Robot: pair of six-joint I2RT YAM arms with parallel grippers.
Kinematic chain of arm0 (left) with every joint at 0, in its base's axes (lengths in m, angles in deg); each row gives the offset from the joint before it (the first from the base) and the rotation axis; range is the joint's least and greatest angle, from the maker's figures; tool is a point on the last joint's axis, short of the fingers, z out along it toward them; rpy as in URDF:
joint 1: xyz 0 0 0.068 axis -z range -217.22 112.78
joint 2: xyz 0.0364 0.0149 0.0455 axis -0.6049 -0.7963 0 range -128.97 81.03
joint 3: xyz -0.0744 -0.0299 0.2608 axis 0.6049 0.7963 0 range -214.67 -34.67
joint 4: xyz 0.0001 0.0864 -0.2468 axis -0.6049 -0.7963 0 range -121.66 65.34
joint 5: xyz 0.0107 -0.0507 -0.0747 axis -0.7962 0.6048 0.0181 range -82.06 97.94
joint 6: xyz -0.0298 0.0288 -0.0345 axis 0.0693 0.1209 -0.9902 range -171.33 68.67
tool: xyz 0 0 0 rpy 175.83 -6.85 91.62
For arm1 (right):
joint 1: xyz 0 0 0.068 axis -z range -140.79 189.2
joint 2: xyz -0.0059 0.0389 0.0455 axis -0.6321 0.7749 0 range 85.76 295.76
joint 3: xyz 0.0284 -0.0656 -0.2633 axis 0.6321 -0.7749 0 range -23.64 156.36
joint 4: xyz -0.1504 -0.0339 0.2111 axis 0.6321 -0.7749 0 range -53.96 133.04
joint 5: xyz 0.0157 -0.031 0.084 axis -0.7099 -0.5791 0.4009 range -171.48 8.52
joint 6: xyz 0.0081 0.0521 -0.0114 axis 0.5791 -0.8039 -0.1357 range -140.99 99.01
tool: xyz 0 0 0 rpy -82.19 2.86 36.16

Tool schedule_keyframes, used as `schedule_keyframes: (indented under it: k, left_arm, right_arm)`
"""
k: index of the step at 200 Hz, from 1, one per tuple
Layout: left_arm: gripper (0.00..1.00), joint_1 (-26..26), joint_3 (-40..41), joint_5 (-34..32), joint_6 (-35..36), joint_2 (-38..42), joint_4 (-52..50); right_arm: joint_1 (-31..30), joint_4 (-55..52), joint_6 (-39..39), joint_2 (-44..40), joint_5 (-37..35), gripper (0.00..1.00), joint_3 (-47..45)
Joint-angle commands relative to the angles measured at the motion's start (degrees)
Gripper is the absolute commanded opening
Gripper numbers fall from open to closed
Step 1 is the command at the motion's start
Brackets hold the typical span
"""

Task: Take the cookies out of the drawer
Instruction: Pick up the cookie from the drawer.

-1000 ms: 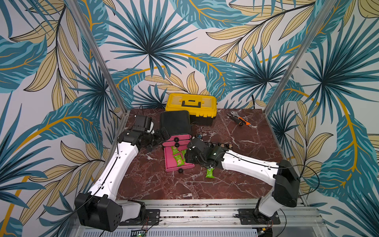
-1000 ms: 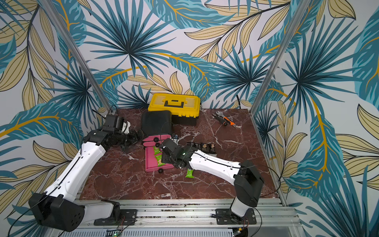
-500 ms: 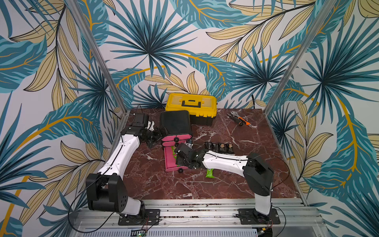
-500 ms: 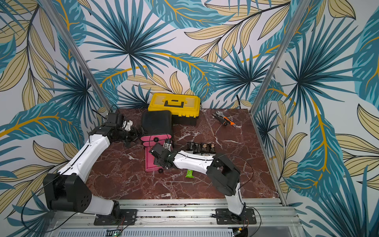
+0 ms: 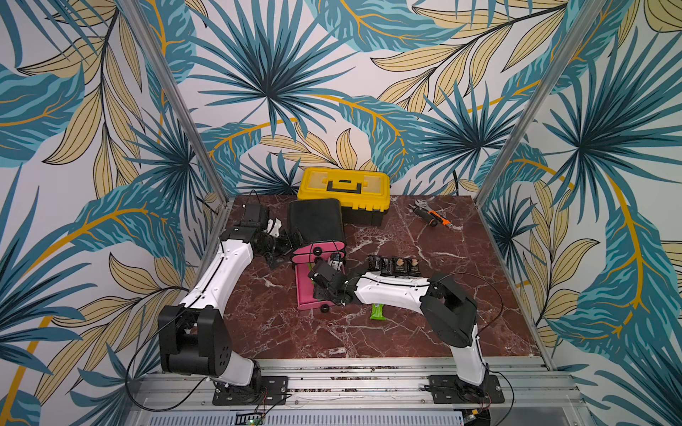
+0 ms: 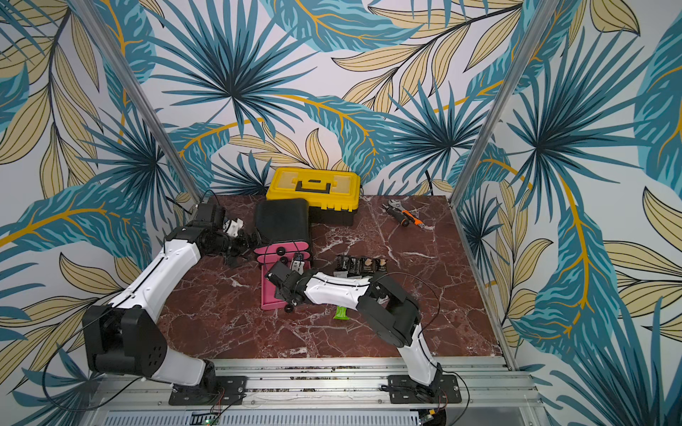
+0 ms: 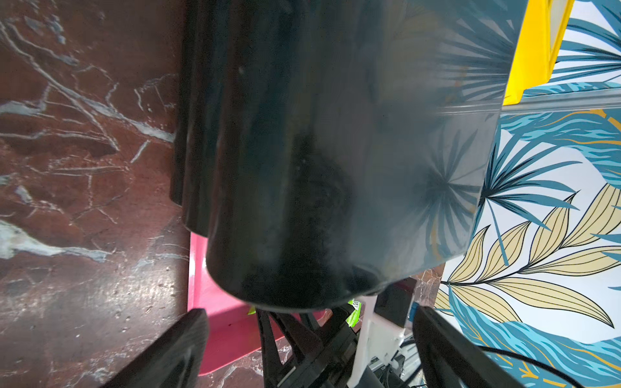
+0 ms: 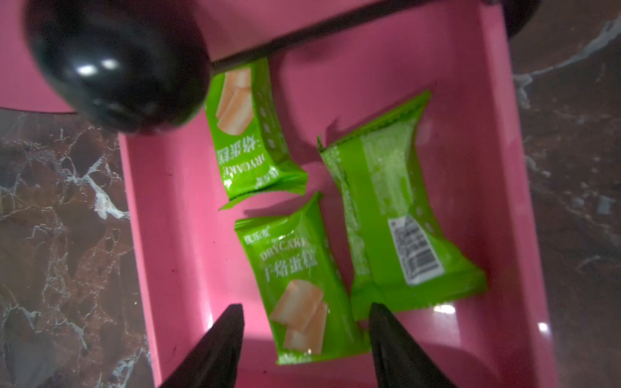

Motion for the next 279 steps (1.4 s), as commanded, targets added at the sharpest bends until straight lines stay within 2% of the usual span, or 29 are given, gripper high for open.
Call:
schedule_keyframes:
  k: [1,71,108,138,166,227,279]
  left_arm:
    - [1.00,-0.2,-0.4,0.8,1.9,0.2,-1.6]
    - [1.00,-0.2,-1.8,0.3,3.3,-1.3,-3.4]
    - [1.00,-0.2,-1.7,0.0,3.2,-1.2,-3.5]
    - [1.00,-0.2,-2.8,-0.1,3.0,-1.1,-4.1]
    - [1.00,-0.2,-4.6,-0.7,3.3,-1.1,-5.5]
    - [1.00,-0.2,-5.1,-2.1,3.1,0.4,-6.9]
    - [1.00,-0.1,-5.1,-3.0,3.0,2.3,-7.6]
  right_arm:
    - [-0.7,-0.7,0.4,2.3,-0.7,0.63,-0.5]
    - [-1.0,-3.3,1.0,5.9,-1.2,0.58,1.9]
    - [-1.0,-4.4,1.9,6.8,-0.3,0.47,3.3]
    - [-1.0,-4.7,3.2,5.6,-0.9,0.32,3.3]
    - [-1.0,-4.9,4.8,3.6,-1.4,0.22,3.4]
    - [-1.1,-5.1,5.5,-2.4,-2.3,0.15,2.0]
    - [-1.1,-4.6,4.9,-7.9,-2.9,0.14,-0.9]
